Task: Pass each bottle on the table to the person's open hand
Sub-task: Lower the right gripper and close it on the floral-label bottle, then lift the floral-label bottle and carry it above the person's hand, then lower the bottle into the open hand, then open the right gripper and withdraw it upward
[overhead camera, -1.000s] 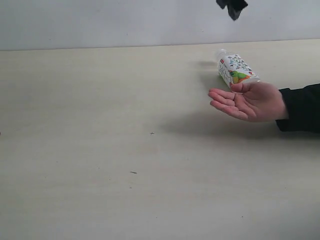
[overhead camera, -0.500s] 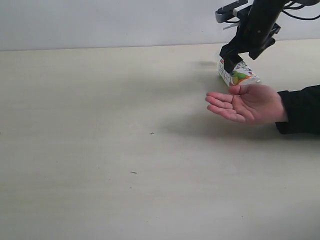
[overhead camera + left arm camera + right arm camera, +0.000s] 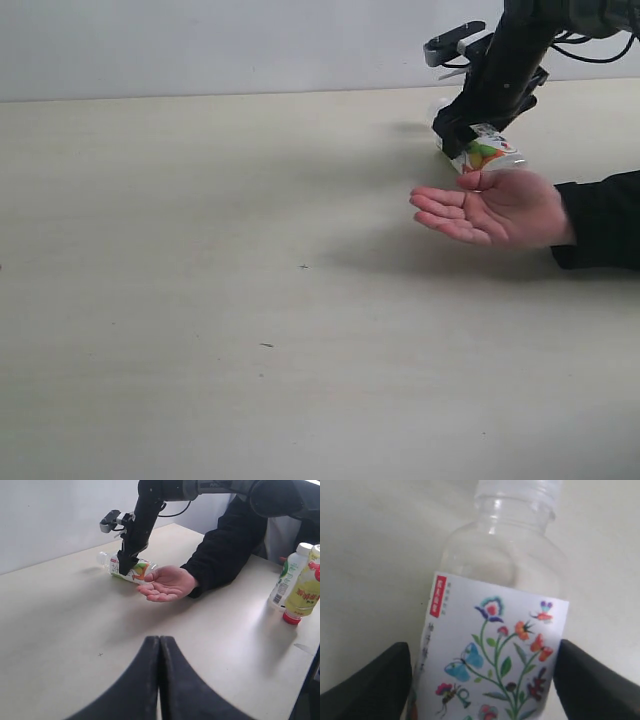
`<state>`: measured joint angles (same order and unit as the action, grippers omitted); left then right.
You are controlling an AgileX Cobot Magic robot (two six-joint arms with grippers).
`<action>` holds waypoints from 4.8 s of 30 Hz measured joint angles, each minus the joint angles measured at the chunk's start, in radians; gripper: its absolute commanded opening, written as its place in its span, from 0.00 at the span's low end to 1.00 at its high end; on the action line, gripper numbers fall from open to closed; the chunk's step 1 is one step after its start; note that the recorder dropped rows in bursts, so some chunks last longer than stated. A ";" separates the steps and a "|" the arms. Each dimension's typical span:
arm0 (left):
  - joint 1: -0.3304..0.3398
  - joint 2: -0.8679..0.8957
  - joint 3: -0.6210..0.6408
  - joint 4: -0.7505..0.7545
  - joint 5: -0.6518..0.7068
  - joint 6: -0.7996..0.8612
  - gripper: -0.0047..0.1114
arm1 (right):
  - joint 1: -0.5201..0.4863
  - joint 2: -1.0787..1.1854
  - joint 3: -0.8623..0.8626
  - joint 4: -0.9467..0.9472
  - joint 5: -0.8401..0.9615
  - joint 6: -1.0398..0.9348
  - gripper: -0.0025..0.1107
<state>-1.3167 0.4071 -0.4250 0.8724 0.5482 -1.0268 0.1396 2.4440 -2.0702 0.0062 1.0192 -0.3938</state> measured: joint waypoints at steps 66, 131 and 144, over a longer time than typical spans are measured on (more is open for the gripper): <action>0.000 0.000 0.000 0.000 0.000 0.000 0.04 | 0.124 -0.863 0.491 0.071 0.207 0.296 0.02; 0.000 0.000 0.000 0.000 -0.002 0.000 0.04 | 0.124 -0.682 0.964 0.073 -0.457 0.418 0.49; 0.000 0.000 0.000 0.000 -0.002 0.000 0.04 | 0.124 -0.701 0.964 0.072 -0.453 0.420 0.74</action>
<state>-1.3167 0.4071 -0.4250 0.8724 0.5464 -1.0268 0.2632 1.7428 -1.1064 0.0777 0.5662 0.0259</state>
